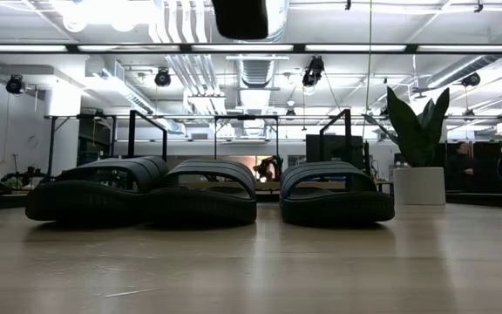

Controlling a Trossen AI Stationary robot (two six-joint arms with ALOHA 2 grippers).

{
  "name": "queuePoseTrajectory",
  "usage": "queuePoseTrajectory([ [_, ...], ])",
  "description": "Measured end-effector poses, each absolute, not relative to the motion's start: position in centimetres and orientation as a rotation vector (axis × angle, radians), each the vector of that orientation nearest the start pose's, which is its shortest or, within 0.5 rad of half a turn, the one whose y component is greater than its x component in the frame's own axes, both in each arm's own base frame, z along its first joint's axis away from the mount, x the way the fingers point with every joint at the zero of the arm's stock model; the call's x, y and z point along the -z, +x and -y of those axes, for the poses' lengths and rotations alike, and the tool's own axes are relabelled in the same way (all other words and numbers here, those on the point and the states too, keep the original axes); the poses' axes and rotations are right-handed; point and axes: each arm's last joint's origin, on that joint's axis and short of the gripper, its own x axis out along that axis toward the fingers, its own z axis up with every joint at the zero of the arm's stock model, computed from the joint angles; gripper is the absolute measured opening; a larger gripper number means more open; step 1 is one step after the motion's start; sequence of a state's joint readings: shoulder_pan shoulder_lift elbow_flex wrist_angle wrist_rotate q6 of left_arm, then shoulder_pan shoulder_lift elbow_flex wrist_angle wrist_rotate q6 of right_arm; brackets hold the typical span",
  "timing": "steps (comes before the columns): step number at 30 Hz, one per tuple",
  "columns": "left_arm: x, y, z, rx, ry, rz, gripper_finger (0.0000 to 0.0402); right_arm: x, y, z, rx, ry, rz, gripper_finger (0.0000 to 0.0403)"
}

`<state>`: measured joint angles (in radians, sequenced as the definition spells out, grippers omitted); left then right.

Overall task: Pick and place slides into the shelf
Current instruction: Put the black slide on the shelf

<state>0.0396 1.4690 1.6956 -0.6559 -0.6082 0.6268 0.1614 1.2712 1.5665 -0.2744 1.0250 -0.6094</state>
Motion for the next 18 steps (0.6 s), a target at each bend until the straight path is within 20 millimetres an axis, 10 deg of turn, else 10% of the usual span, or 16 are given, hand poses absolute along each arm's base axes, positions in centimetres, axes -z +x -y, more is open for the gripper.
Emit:
queuePoseTrajectory([
  [18,-36.7,28.9,-7.7,-0.500,0.671,-0.996,0.0000,-47.6,23.9,-2.3,0.782,-0.557,-0.308,0.0074],
])
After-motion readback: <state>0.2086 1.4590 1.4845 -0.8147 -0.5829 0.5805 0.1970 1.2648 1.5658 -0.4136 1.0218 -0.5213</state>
